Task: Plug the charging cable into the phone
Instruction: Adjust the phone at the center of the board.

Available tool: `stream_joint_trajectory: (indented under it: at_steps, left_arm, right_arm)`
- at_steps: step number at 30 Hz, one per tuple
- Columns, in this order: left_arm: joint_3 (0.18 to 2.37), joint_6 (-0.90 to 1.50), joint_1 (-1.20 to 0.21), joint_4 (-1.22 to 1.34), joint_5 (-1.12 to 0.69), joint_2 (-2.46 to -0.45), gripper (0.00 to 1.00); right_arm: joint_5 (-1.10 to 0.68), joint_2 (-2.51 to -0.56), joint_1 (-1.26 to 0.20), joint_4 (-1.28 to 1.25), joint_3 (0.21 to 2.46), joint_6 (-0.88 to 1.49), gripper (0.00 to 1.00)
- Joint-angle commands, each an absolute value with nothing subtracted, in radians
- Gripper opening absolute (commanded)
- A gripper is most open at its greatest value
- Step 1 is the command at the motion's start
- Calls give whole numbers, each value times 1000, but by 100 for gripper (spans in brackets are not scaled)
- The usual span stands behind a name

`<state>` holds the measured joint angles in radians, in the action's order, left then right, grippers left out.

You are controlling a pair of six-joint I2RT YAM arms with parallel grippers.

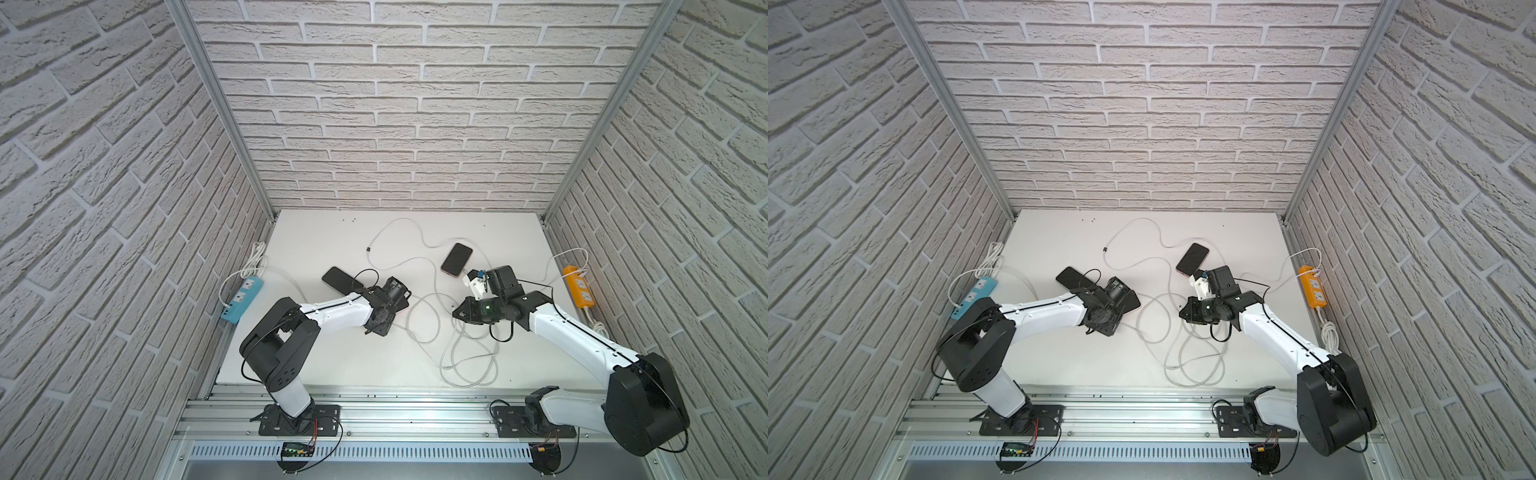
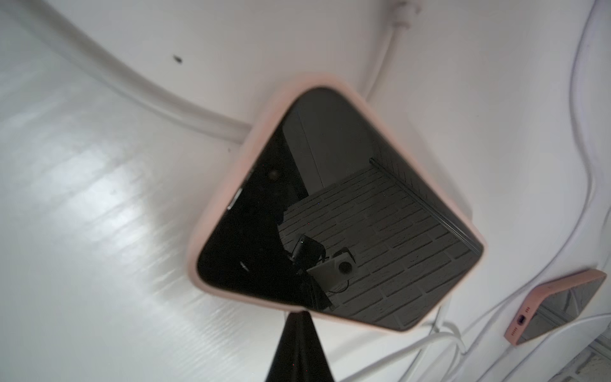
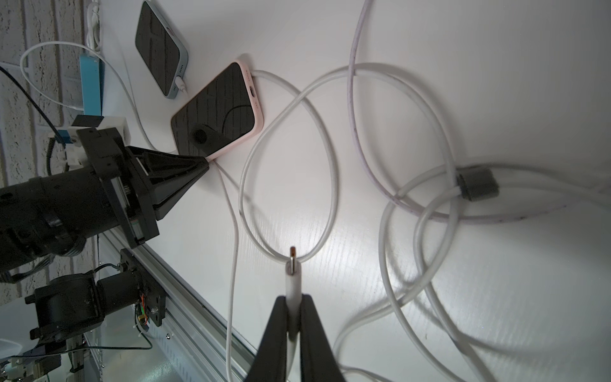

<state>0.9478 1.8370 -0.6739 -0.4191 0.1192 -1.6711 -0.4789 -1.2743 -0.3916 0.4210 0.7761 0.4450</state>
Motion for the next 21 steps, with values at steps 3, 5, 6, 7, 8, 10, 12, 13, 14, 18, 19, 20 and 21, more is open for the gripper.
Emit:
stream_joint_trajectory:
  at_steps: [3,5,6,7,8,10,12,13,14,18,19,20,21]
  left_arm:
    - [935,1714,-570,-584,162,-1751,6]
    - [927,1680,-539,-595,165,-1748,6]
    - [919,1659,-518,-598,163,-1744,7]
    - [913,1633,-491,-592,158,-1740,7]
    - [913,1599,-463,-582,150,-1740,7]
    - [946,1525,-406,-595,145,-1756,7]
    - [1022,1449,-368,-648,157,-1797,7]
    - [1068,1426,-357,-679,159,-1824,7]
    - [1103,1404,-348,-687,151,-1848,7]
    - [1214,1377,-325,-710,113,-1906,9]
    - [1237,1374,-325,-727,121,-1902,11]
    - [1259,1368,-327,-750,140,-1890,17]
    - [1284,1364,-332,-787,176,-1875,25]
  right_arm:
    - [-476,-1263,-387,454,786,426,3]
    - [-477,-1260,-387,454,781,425,3]
    - [-477,-1259,-387,454,778,426,3]
    - [-478,-1261,-387,454,777,424,3]
    - [-478,-1261,-386,454,775,423,3]
    - [-479,-1262,-386,453,776,423,3]
    - [-479,-1261,-386,453,778,424,3]
    - [-479,-1261,-386,454,779,423,3]
    - [-479,-1261,-387,455,780,423,3]
    - [-476,-1258,-386,463,781,420,3]
    - [-476,-1258,-386,464,781,420,3]
    - [-476,-1257,-387,466,781,420,3]
    - [-476,-1254,-387,466,780,420,3]
